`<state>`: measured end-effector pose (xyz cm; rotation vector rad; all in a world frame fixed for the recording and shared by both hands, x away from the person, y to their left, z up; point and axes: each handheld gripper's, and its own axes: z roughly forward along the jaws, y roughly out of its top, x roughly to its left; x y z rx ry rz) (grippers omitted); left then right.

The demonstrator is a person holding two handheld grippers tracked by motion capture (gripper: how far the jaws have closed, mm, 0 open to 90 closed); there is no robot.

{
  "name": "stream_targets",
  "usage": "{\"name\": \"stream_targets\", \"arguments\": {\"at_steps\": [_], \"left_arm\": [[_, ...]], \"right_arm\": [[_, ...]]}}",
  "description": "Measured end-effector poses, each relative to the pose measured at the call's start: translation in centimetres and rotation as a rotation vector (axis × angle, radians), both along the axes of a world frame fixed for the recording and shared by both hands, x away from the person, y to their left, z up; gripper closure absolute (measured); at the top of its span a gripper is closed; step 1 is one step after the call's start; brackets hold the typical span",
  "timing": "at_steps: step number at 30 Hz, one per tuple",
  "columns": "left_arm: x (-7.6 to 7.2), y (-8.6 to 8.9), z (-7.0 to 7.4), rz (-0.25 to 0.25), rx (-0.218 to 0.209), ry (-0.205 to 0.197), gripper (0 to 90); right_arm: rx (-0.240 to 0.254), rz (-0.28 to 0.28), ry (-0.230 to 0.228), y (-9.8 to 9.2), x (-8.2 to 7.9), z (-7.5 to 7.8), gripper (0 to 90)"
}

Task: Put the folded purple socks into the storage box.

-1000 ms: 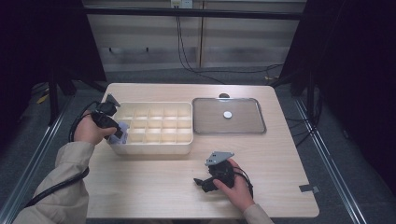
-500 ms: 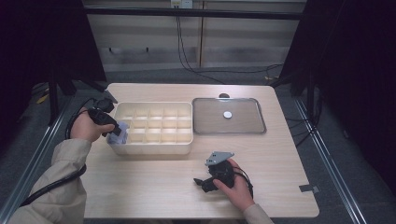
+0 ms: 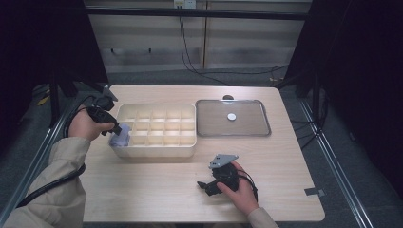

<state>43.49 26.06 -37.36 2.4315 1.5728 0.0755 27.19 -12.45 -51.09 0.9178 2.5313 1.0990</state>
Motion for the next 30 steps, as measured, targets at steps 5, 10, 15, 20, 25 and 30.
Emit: {"name": "stream_targets", "arguments": {"at_steps": [5,10,15,20,25,30], "left_arm": [[0.1,0.0,0.3,-0.003,-0.001,0.003,67.8],[0.2,0.1,0.8,-0.002,-0.004,0.01,71.2],[0.3,0.2,1.3,0.007,-0.009,0.01,74.8],[0.4,0.2,1.7,0.006,-0.015,0.013,78.1],[0.5,0.1,2.0,-0.002,-0.006,0.02,82.1],[0.6,0.0,2.0,0.004,-0.001,0.017,89.5]], "right_arm": [[0.0,0.001,-0.001,0.0,0.0,0.0,12.4],[0.0,0.0,0.0,0.0,0.0,0.0,12.4],[0.0,0.0,0.0,0.0,0.0,0.0,12.4],[0.0,0.0,0.0,0.0,0.0,0.0,12.4],[0.0,0.001,-0.001,0.0,0.0,0.0,12.4],[0.0,0.001,-0.001,0.0,0.0,0.0,12.4]]}}
